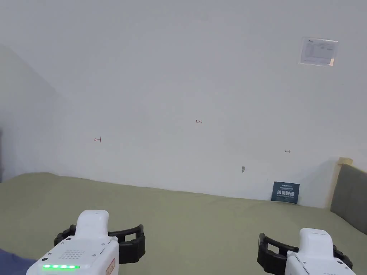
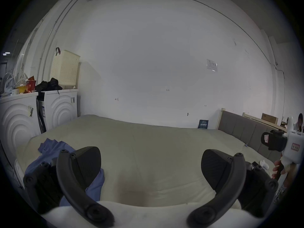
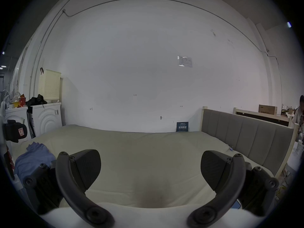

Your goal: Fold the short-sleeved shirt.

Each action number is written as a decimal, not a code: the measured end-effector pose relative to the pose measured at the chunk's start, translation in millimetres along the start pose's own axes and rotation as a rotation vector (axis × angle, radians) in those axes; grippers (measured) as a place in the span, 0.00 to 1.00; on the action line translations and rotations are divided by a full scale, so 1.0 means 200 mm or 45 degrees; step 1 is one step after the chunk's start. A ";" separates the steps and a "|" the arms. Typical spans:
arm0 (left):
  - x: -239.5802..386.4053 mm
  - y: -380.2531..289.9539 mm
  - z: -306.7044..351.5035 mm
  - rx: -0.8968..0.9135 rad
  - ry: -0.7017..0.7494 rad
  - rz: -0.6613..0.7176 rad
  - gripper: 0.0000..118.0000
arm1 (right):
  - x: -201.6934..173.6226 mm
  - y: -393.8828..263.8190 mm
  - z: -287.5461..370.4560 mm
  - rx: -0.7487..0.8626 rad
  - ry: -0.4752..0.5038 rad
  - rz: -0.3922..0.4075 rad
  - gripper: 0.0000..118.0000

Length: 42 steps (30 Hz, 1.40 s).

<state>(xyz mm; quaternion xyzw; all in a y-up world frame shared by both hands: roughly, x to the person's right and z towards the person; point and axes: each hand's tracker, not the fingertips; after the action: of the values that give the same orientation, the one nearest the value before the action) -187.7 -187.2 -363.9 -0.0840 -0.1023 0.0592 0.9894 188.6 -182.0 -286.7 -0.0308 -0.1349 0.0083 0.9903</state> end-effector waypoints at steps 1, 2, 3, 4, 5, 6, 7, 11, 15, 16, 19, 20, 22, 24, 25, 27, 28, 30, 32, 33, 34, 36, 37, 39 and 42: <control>0.00 0.01 -0.01 0.001 0.001 0.004 1.00 | 0.00 0.01 0.00 -0.003 -0.002 0.001 1.00; -0.01 0.01 -0.01 0.001 0.002 0.004 1.00 | 0.01 0.01 -0.01 -0.008 -0.007 0.002 1.00; -0.01 0.02 -0.01 0.001 0.009 0.000 1.00 | 0.01 0.01 -0.01 -0.008 -0.011 0.004 1.00; -0.01 0.02 -0.01 0.002 0.016 -0.002 1.00 | 0.01 0.01 -0.01 -0.007 -0.009 0.003 1.00; -0.02 0.02 -0.01 0.007 0.015 -0.001 1.00 | 0.01 0.01 -0.01 -0.007 -0.008 0.002 1.00; -0.02 0.02 -0.01 0.015 0.011 -0.002 1.00 | 0.02 0.01 -0.01 -0.009 -0.008 0.003 1.00; -0.03 0.01 -0.01 0.026 0.016 -0.005 1.00 | 0.02 0.00 -0.01 -0.010 -0.009 0.002 1.00; -0.02 0.01 -0.01 0.032 0.030 -0.005 1.00 | 0.02 -0.01 -0.01 -0.018 -0.012 -0.008 1.00; -0.02 0.01 0.00 0.034 -0.027 0.025 1.00 | 0.02 -0.02 -0.02 -0.020 -0.006 -0.001 1.00; -0.01 0.00 0.00 0.037 -0.025 0.011 1.00 | 0.02 -0.02 -0.02 -0.024 0.003 0.002 1.00; 0.00 0.00 0.00 0.035 -0.023 -0.034 1.00 | 0.01 -0.03 -0.02 -0.034 0.016 0.009 1.00; 0.00 0.00 0.00 0.041 -0.024 -0.038 1.00 | 0.01 -0.04 -0.02 -0.035 0.016 0.010 1.00; 0.02 0.00 0.01 0.049 -0.014 -0.039 1.00 | 0.01 -0.04 -0.02 -0.035 0.016 0.008 1.00; 0.02 0.00 0.01 0.060 0.002 -0.040 1.00 | 0.01 -0.04 -0.02 -0.037 0.016 0.005 1.00; 0.02 0.00 0.01 0.060 0.013 -0.040 1.00 | 0.01 -0.05 -0.02 -0.037 0.018 0.005 1.00; 0.02 0.01 0.01 0.054 0.025 -0.038 1.00 | 0.00 -0.05 -0.02 -0.041 0.011 0.024 1.00; 0.02 0.01 0.01 0.051 0.023 -0.034 1.00 | 0.00 -0.05 -0.02 -0.043 0.007 0.031 1.00; 0.01 0.00 0.01 0.050 0.023 -0.024 1.00 | 0.00 -0.06 -0.02 -0.039 0.011 0.034 1.00; 0.01 0.00 0.01 0.050 0.029 -0.023 1.00 | 0.00 -0.05 -0.02 -0.035 0.010 0.030 1.00; 0.01 0.00 0.01 0.049 0.029 -0.022 1.00 | 0.00 -0.05 -0.02 -0.035 0.010 0.027 1.00; 0.01 0.00 0.01 0.046 0.025 -0.022 1.00 | 0.00 -0.05 -0.02 -0.036 0.008 0.025 1.00; 0.00 -0.01 0.01 0.046 0.028 -0.023 1.00 | 0.00 -0.05 -0.01 -0.034 0.011 0.021 1.00; 0.00 -0.01 0.01 0.048 0.031 -0.025 1.00 | 0.00 -0.05 -0.01 -0.033 0.013 0.020 1.00; 0.00 -0.01 0.02 0.061 0.041 -0.028 1.00 | 0.00 -0.05 -0.01 -0.031 0.008 0.026 1.00; 0.00 0.00 0.03 0.064 0.038 -0.020 1.00 | 0.01 -0.05 -0.01 -0.031 0.010 0.027 1.00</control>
<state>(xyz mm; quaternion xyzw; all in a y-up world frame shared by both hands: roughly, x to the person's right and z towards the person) -189.4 -187.2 -358.6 -0.0594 -0.0868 0.0526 0.9931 190.7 -192.8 -287.3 -0.0445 -0.1309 0.0170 0.9902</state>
